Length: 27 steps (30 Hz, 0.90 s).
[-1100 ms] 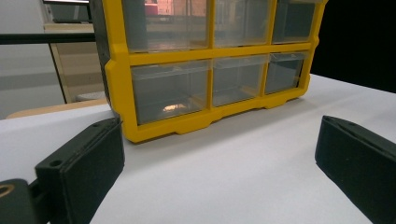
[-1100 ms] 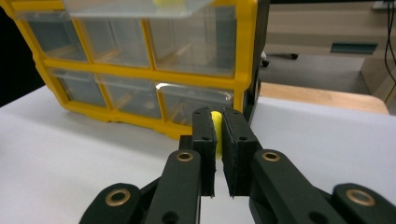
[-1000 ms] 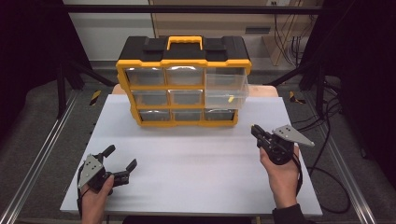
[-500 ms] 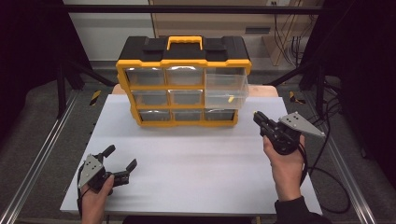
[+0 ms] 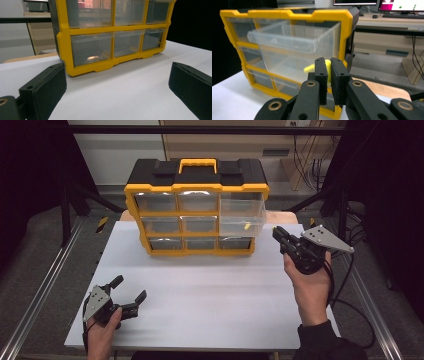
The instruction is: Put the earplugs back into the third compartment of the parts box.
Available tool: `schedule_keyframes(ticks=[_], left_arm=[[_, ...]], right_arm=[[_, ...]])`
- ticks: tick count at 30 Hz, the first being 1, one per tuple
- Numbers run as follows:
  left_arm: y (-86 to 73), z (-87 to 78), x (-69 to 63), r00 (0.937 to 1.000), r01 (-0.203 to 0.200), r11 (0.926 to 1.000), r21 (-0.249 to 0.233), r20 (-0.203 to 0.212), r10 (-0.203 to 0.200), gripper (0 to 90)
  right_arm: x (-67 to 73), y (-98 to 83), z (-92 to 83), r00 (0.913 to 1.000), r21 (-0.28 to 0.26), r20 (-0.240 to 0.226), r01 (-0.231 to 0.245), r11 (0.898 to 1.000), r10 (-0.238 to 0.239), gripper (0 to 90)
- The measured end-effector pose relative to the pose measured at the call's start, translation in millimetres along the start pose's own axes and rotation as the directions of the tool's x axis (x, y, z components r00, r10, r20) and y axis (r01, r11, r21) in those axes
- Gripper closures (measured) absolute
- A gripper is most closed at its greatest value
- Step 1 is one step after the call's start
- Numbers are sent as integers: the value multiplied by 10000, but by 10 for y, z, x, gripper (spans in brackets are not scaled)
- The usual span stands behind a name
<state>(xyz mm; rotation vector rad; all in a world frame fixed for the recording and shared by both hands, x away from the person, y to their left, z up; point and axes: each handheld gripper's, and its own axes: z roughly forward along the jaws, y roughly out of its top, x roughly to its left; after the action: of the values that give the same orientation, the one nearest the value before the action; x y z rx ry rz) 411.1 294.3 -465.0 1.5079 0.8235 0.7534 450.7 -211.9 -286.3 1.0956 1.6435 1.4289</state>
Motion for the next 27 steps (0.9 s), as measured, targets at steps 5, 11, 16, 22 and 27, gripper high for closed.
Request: schedule_keyframes(ticks=[5, 11, 16, 22, 27], left_arm=[[-5, 3, -1, 10000, 7, 10000, 9, 36, -7, 12], [-2, -1, 2, 10000, 10, 10000, -2, 8, -10, 12], [-4, 3, -2, 10000, -10, 10000, 19, 33, 10, 12], [1, -4, 8, 10000, 20, 10000, -12, 6, -20, 12], [4, -2, 0, 10000, -20, 10000, -13, 18, 20, 12]], right_arm=[[11, 145, 14, 9996, -7, 31, 284, 9996, -284, 840], [3, 328, 22, 9989, -74, 7, 478, 9988, -478, 840], [12, 446, 27, 9992, -259, -106, 395, 9989, -398, 840], [39, 563, 53, 9990, -382, -177, 400, 9985, -407, 838], [73, 656, 87, 9988, -492, -327, 360, 9981, -377, 837]])
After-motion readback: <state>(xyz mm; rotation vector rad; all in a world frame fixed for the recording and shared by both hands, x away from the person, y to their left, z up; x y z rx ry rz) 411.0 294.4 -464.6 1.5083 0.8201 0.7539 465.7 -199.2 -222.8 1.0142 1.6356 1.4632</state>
